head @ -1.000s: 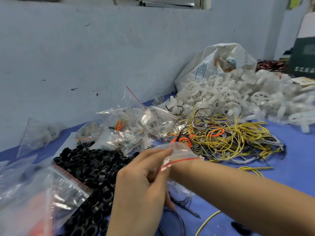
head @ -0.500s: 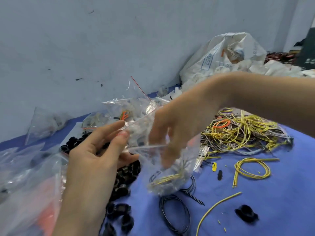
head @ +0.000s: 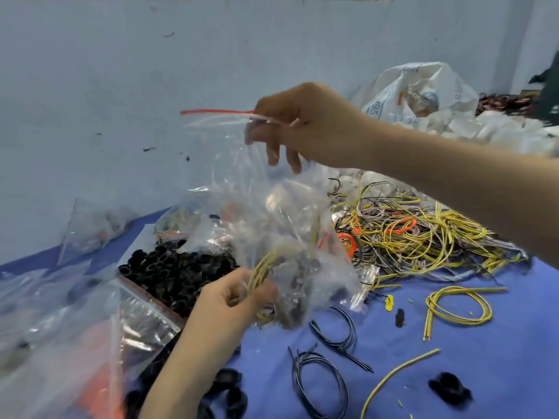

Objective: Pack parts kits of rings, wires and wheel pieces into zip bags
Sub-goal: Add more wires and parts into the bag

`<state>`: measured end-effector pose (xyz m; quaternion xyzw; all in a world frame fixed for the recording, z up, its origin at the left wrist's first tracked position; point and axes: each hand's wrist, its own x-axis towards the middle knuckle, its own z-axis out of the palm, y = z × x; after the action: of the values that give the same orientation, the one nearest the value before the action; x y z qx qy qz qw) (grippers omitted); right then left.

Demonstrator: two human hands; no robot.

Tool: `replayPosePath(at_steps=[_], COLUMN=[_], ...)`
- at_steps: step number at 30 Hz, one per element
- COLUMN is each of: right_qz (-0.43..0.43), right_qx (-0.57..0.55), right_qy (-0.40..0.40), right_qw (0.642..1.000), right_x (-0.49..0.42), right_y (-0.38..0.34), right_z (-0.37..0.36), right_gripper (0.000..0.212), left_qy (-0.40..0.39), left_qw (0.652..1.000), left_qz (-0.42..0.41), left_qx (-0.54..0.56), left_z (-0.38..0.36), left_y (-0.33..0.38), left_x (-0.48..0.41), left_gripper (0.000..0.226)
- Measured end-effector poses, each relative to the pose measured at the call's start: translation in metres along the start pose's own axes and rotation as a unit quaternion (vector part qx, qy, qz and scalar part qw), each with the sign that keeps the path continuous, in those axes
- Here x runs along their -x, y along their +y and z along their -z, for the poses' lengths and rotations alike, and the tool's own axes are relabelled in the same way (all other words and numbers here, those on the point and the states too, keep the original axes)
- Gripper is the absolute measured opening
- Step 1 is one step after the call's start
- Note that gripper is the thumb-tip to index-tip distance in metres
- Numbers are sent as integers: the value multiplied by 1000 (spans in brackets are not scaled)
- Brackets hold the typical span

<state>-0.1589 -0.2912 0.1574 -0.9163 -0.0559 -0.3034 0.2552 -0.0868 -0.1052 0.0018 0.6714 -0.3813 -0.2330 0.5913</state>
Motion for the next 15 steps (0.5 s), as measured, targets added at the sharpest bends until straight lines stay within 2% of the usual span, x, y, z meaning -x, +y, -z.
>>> replayPosePath(at_steps=[3, 5, 6, 7, 8, 9, 10, 11, 12, 13, 15], right_qz=[13, -16, -76, -162, -248, -313, -347, -346, -327, -303, -277], right_qx=[-17, -125, -198, -280, -371, -457, -522, -562, -581, -582, -545], right_qy=[141, 278, 312, 286, 195, 79, -20, -86, -122, -136, -121], right_qw=[990, 952, 926, 902, 873, 829, 779, 746, 735, 742, 782], right_x=[4, 19, 32, 47, 64, 80, 94, 104, 111, 114, 112], right_y=[17, 32, 40, 46, 51, 54, 53, 52, 51, 51, 47], right_z=[5, -1, -9, -22, -38, -56, -72, -85, -93, -97, -100], right_gripper=[30, 45, 51, 59, 67, 75, 82, 85, 81, 71, 53], left_qy=[7, 33, 44, 50, 56, 64, 75, 83, 89, 94, 105], left_qw=[986, 973, 966, 957, 952, 953, 957, 964, 971, 978, 987], left_qz=[32, 27, 15, 2, -12, -22, -31, -40, -50, -57, -50], left_qx=[164, 227, 255, 284, 300, 297, 278, 250, 215, 177, 112], left_z=[-5, -4, -2, -1, 1, 3, 5, 7, 9, 11, 13], left_y=[-1, -1, -1, 2, 5, 5, 5, 3, 1, -2, -6], left_x=[0, 0, -1, 0, 1, 2, 2, 3, 3, 3, 2], left_gripper=[15, 22, 24, 25, 25, 26, 27, 30, 33, 35, 33])
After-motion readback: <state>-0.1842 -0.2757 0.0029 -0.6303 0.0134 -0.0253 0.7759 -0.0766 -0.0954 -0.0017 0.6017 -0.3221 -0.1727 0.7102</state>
